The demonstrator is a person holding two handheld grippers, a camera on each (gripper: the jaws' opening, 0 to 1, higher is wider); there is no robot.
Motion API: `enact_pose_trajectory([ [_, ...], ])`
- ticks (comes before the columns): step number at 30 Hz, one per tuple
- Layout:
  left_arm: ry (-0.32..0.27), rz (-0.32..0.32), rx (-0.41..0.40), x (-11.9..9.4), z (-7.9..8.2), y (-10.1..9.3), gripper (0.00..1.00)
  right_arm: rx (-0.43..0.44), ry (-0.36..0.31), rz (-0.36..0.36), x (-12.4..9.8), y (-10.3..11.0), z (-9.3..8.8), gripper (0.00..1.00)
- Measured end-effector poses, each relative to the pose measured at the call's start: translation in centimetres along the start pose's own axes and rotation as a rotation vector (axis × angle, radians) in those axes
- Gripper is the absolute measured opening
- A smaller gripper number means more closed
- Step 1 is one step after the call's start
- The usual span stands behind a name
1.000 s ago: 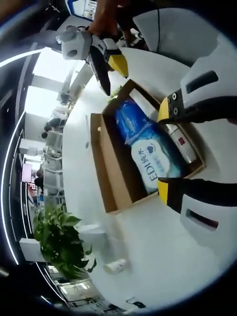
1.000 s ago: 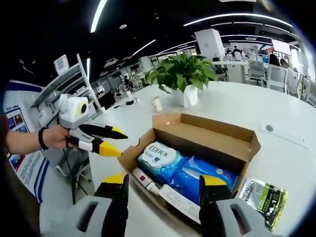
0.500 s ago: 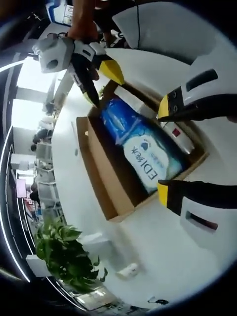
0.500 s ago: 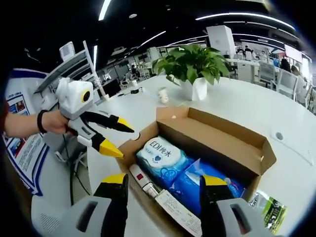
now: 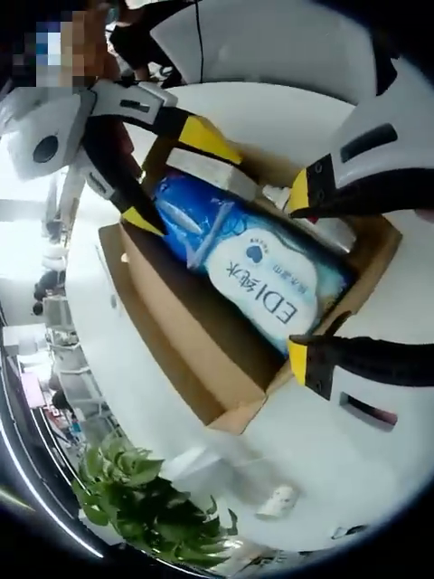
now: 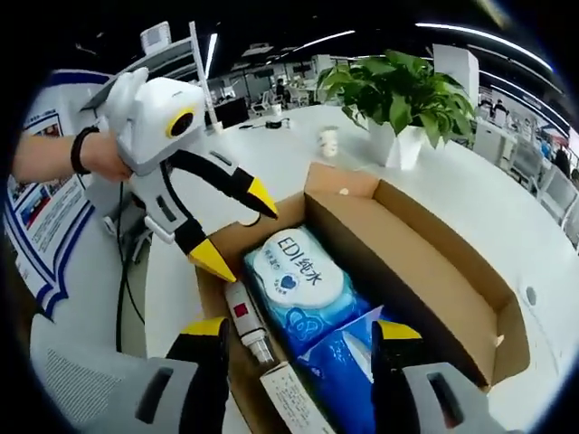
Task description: Operate the shoe box by opening the lid, removing the specified soft item, and placing it in the target area until the item is outside and the box remains undamaged.
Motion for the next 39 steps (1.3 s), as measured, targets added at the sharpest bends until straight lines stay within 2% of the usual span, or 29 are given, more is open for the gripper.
enact_pose_trajectory([
  [3,0.029,-0.004,0.037,0.9,-0.2,0.3,0.54,-0.034,0.027,0.012,0.9,-0.2,-0.2,0.62],
  [6,0.016,-0.012,0.027,1.6,0.3,0.7,0.54,-0.065,0.052,0.019,1.8,-0.4,-0.4,0.63],
  [10,0.032,-0.007,0.051,2.2,0.6,1.0,0.55,-0.08,0.08,0.026,3.2,-0.6,-0.7,0.63],
  [14,0.077,-0.019,0.119,2.9,0.2,0.8,0.57,-0.128,0.087,0.04,4.1,-0.2,-0.7,0.63],
  [17,0.064,-0.043,0.098,3.1,0.4,0.9,0.58,-0.105,0.074,0.022,4.9,-0.7,-0.9,0.65],
  [19,0.058,-0.066,0.089,3.2,0.3,1.0,0.58,-0.043,0.048,0.009,5.0,-1.1,-0.5,0.62],
  [26,0.068,-0.08,0.093,3.4,0.2,0.8,0.56,-0.115,0.045,-0.007,5.8,-0.9,-0.6,0.59],
  [29,0.063,-0.083,0.092,3.4,0.2,0.7,0.55,-0.173,0.054,-0.019,5.8,-0.8,-0.9,0.59],
  [33,0.079,-0.111,0.104,3.3,0.0,0.2,0.54,-0.205,0.065,-0.009,5.5,-0.5,-1.3,0.56],
  [36,0.102,-0.144,0.158,3.2,-0.1,-0.5,0.55,-0.238,0.07,-0.01,5.2,-0.3,-1.7,0.53],
  [39,0.157,-0.164,0.284,2.9,-0.2,-0.6,0.55,-0.248,0.067,-0.016,5.3,-0.2,-1.8,0.53],
])
Point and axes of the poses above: the point that each gripper's makers call its tool centre point, and the gripper's own axes: x roughly forward along the fingers, y roughly to its left, z roughly out of its top, the point moved 1 cm from there along -x, roughly backward along the fingers, and after that the axes turned 2 degrees about -z, right-handed, at the moved point
